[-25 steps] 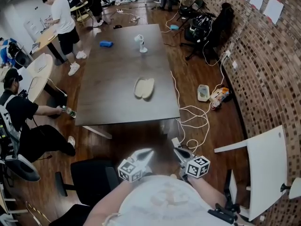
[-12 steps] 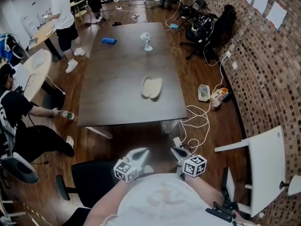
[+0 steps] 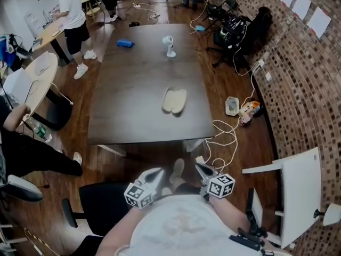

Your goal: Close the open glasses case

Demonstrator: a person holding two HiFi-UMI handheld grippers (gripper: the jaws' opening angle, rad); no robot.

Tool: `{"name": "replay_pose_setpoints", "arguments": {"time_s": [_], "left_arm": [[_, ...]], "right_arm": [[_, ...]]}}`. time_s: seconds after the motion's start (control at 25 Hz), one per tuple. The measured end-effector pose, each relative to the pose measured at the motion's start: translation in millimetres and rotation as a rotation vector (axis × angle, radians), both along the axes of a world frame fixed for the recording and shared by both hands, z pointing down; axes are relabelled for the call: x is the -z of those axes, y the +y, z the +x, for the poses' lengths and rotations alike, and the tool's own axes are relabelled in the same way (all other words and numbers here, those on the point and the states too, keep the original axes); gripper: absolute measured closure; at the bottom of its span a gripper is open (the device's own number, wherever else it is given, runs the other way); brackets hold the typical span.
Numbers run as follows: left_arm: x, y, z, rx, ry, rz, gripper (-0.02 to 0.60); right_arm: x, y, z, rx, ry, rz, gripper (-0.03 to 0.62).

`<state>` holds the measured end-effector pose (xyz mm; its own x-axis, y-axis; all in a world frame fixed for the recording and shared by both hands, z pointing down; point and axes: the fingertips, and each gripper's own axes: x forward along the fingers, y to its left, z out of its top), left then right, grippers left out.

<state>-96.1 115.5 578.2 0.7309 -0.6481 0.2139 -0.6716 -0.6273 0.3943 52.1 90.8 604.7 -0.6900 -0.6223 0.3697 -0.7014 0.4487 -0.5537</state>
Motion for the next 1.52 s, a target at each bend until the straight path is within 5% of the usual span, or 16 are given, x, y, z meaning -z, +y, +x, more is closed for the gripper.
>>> {"name": "replay_pose_setpoints", "arguments": {"time_s": [0.44,1.16,1.52], "left_arm": [[-12.7,-66.0,-38.0,0.069,-0.051,-0.038,0.577],[1.7,-222.4,-28.2,0.035,-0.078,-0.021,0.577],[4.8,-258.7,-30.3,0.035,-0.054,-0.031,0.577]], "right_arm": [[-10.8,-93.2,-58.3,0.119,-0.051,0.006,0.586],[-16.9,-235.7,-55.9,0.125,-0.023,-0.003,0.586],[-21.2,-259.5,-64.2,0.173,0.007,-0.04,0.586]]}}
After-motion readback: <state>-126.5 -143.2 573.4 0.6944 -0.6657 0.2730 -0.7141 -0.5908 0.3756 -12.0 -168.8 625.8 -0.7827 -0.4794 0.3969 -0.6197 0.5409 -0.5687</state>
